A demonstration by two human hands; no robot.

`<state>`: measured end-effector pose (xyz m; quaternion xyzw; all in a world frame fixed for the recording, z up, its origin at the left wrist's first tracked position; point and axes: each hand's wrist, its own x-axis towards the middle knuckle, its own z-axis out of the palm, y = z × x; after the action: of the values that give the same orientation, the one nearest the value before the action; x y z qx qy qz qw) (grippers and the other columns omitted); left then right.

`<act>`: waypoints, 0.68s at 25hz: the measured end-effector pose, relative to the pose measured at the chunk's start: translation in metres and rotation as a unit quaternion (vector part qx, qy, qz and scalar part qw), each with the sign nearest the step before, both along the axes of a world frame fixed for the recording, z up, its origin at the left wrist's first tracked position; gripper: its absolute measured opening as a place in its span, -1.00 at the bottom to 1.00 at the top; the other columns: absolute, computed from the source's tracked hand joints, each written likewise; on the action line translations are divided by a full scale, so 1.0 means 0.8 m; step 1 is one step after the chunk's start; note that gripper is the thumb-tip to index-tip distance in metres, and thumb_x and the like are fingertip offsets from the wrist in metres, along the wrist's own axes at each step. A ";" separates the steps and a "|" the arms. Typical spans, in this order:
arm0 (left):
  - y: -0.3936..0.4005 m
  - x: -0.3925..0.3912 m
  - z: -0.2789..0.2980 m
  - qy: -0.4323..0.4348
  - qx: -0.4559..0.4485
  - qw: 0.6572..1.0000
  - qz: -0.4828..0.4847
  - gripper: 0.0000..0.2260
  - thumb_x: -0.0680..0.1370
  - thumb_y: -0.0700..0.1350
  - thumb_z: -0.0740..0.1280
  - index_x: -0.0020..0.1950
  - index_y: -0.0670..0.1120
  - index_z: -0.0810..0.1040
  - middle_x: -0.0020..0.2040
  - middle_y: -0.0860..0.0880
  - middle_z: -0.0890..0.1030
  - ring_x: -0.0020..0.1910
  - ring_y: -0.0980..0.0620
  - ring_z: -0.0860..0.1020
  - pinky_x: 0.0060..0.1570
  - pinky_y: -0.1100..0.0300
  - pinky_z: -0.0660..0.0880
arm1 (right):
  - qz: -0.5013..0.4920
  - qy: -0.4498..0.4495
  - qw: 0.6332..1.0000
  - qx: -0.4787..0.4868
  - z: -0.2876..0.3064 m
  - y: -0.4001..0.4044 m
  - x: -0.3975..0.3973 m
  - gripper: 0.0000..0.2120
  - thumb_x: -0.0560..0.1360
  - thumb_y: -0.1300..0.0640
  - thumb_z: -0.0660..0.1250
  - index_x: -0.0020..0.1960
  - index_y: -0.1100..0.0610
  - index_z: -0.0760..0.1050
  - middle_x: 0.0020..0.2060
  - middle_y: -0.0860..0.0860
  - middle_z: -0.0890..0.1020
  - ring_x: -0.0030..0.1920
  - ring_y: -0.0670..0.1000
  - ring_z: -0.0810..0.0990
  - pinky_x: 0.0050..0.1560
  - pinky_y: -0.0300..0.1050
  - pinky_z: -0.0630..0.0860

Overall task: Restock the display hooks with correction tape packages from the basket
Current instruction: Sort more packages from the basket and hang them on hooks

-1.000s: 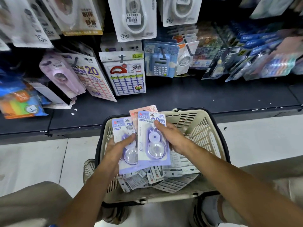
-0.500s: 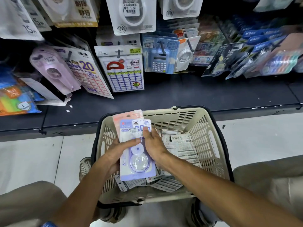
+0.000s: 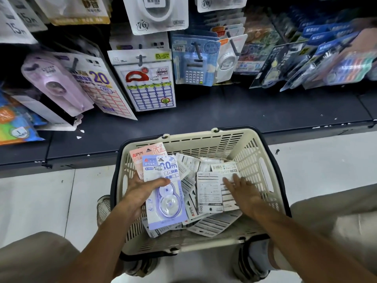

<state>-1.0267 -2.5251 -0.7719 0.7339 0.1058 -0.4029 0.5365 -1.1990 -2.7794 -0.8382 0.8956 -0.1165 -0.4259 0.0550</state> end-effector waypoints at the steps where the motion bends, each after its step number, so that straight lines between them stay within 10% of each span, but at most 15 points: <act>1: -0.001 -0.001 -0.001 -0.003 -0.002 1.000 -0.004 -0.56 0.33 -0.19 0.63 0.17 -0.04 0.62 -0.07 0.01 0.77 -0.12 -0.02 0.75 -0.08 0.04 0.61 | 0.044 -0.010 0.999 -0.028 -0.003 0.000 -0.005 -0.10 0.59 0.27 0.28 0.62 0.17 -0.34 0.60 0.32 -0.10 0.56 0.35 0.13 0.50 0.16 0.25; 6: -0.011 0.000 -0.007 -0.034 0.013 0.998 -0.041 -0.55 0.31 -0.20 0.65 0.15 -0.02 0.63 -0.08 0.07 0.77 0.00 -0.03 0.70 0.03 0.06 0.58 | 0.002 -0.059 0.994 0.091 0.048 -0.030 0.023 -0.64 0.54 0.23 0.33 0.33 0.11 0.53 0.26 0.10 0.61 0.19 0.13 0.60 0.20 -0.03 0.52; 10: -0.042 -0.017 0.007 -0.060 0.001 0.992 -0.113 -0.51 0.30 -0.25 0.65 0.15 0.00 0.61 -0.10 0.10 0.76 -0.10 0.12 0.70 -0.21 0.28 0.53 | -0.118 -0.228 0.949 0.181 0.153 -0.089 0.064 -0.79 0.58 0.17 0.35 0.18 0.08 0.67 0.12 0.03 0.68 0.11 0.07 0.60 0.16 -0.07 0.50; 17: -0.141 -0.017 0.157 -0.111 -0.168 0.963 -0.177 -0.44 0.15 -0.23 0.62 0.13 -0.03 0.62 -0.05 0.03 0.77 -0.05 0.04 0.73 -0.15 0.25 0.60 | -0.329 -0.382 0.697 0.511 0.408 -0.169 0.040 -0.84 0.32 0.24 0.48 -0.11 0.13 0.74 -0.20 0.03 0.76 -0.22 -0.09 0.70 -0.17 -0.29 0.63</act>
<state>-1.0402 -2.6381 -0.6462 0.6803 -0.1551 -0.4193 0.5809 -1.1667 -2.9146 -0.5121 0.7763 -0.1792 -0.0324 -0.6035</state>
